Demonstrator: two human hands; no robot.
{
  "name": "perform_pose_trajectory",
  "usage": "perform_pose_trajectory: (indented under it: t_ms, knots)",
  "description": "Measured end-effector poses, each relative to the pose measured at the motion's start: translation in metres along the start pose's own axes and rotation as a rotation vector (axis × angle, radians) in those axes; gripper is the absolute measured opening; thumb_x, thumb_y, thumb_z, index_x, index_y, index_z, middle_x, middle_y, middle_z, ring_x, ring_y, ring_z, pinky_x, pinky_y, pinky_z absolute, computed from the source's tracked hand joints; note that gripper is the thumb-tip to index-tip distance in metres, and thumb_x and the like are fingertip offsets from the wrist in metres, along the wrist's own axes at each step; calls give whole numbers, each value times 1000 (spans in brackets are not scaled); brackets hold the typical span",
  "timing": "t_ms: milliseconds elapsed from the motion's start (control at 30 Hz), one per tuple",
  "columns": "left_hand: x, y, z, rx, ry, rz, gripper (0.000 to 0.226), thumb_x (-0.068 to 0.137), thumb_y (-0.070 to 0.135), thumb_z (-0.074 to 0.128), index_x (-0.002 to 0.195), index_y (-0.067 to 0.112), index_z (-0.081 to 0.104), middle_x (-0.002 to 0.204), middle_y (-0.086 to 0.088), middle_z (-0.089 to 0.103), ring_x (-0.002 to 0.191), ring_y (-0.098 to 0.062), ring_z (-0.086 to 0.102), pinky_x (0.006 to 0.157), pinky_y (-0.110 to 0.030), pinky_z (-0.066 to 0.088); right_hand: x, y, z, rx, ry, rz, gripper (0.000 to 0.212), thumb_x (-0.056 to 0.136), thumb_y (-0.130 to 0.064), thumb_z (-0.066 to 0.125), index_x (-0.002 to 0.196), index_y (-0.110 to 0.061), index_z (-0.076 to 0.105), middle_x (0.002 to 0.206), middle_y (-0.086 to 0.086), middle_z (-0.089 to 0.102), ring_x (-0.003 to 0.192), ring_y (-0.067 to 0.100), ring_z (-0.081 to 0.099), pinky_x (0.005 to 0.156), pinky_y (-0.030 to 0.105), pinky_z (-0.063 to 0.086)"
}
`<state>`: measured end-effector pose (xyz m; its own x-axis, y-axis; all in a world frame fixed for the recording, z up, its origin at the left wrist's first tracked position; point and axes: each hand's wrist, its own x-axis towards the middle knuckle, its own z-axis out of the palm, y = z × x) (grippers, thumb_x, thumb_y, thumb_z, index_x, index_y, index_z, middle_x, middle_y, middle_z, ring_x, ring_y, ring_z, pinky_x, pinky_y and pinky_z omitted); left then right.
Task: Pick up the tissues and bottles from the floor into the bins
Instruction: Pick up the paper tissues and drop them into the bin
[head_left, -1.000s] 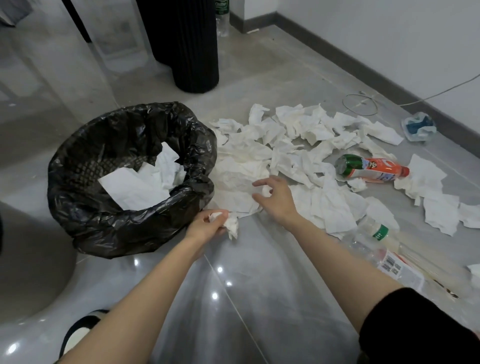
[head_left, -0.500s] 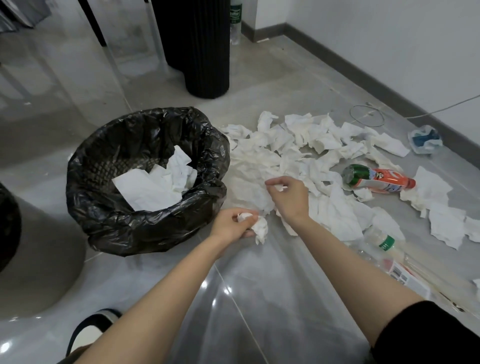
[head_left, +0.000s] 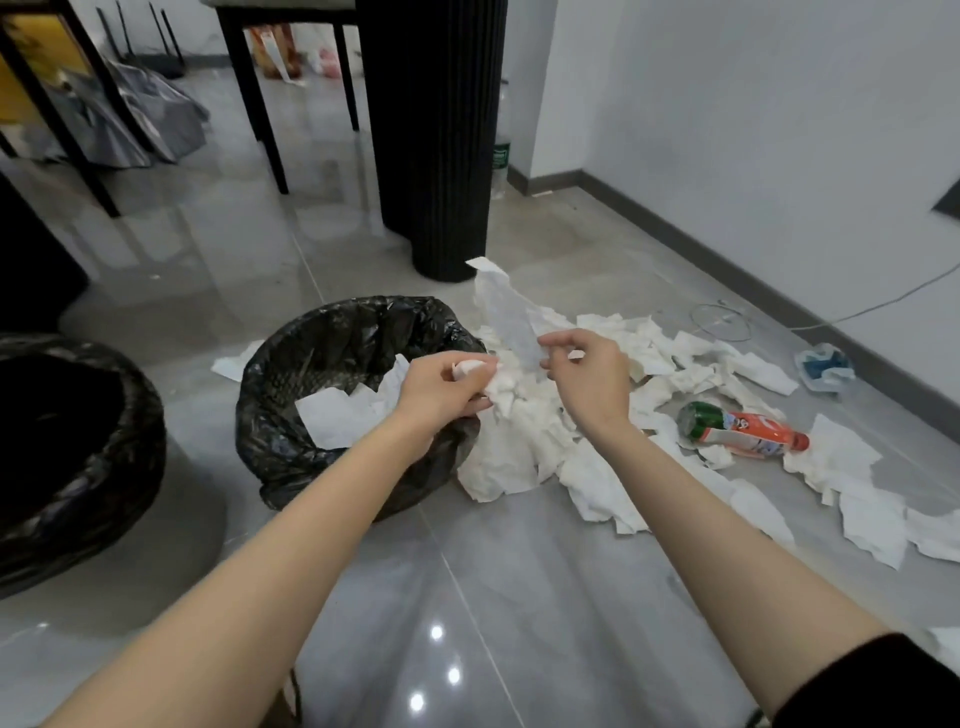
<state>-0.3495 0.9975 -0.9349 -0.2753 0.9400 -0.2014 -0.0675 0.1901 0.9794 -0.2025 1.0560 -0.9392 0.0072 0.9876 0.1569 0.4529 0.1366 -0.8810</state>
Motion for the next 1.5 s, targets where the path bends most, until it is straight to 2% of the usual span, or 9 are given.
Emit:
perform_pose_trajectory:
  t_ms: [133,267,367,467,733,933,1233,1367,1500]
  knots:
    - [6,11,-49,36,218,2,14,89,10,62,102,9,69,91,-5,64,75,-9,61,65,-16,57,-4,-41,27,-28,-88,-90,26,90,-7,49,97,-16,73,101,-1,71,79,10,64,74,19,47]
    - [9,-1,-93,249,437,44,17,86,15,61,98,15,72,98,-3,69,85,-20,64,84,-34,55,-18,-68,59,-125,-304,-167,30,92,-6,46,109,-12,70,87,-3,69,68,-3,57,62,8,40]
    - [11,-11,-110,493,353,-13,35,88,14,56,123,15,61,124,-6,60,115,-23,56,92,-27,43,-28,-68,84,-294,-525,-186,37,92,-6,42,120,-12,66,121,2,66,110,13,61,92,16,41]
    - [13,-20,-115,632,226,-96,52,87,13,58,137,6,46,137,-13,51,124,-26,49,99,-33,40,-34,-53,98,-445,-695,-183,45,88,-4,40,126,-15,62,131,3,60,123,20,53,104,28,41]
    - [13,-5,-92,664,205,30,50,91,7,52,139,10,42,141,-9,48,130,-24,44,106,-32,36,-24,-39,84,-328,-410,-311,34,84,-3,48,106,-17,70,117,2,63,114,15,53,98,23,39]
    - [9,5,-45,639,134,145,43,93,10,51,135,14,47,131,-4,56,116,-20,54,98,-29,41,-19,-20,35,-206,-205,-131,30,87,-4,47,104,-18,67,115,-4,60,93,10,54,83,20,39]
    - [-3,-15,39,751,-83,310,33,92,12,46,122,20,57,116,5,64,96,-13,59,88,-30,48,-21,58,-22,-179,-124,211,29,86,-3,50,110,-11,64,115,2,65,106,18,59,90,26,46]
    - [-1,-44,64,804,-212,229,32,92,14,45,120,20,58,115,3,64,99,-17,59,90,-32,47,-30,99,-31,-215,-125,310,32,85,-1,48,112,-9,64,118,5,64,112,20,57,89,20,39]
    - [6,-73,76,837,-296,139,34,90,13,46,122,20,57,118,2,63,100,-19,59,89,-29,46,-39,137,-31,-364,-206,345,34,85,-5,49,114,-13,63,125,5,60,114,22,54,93,28,42]
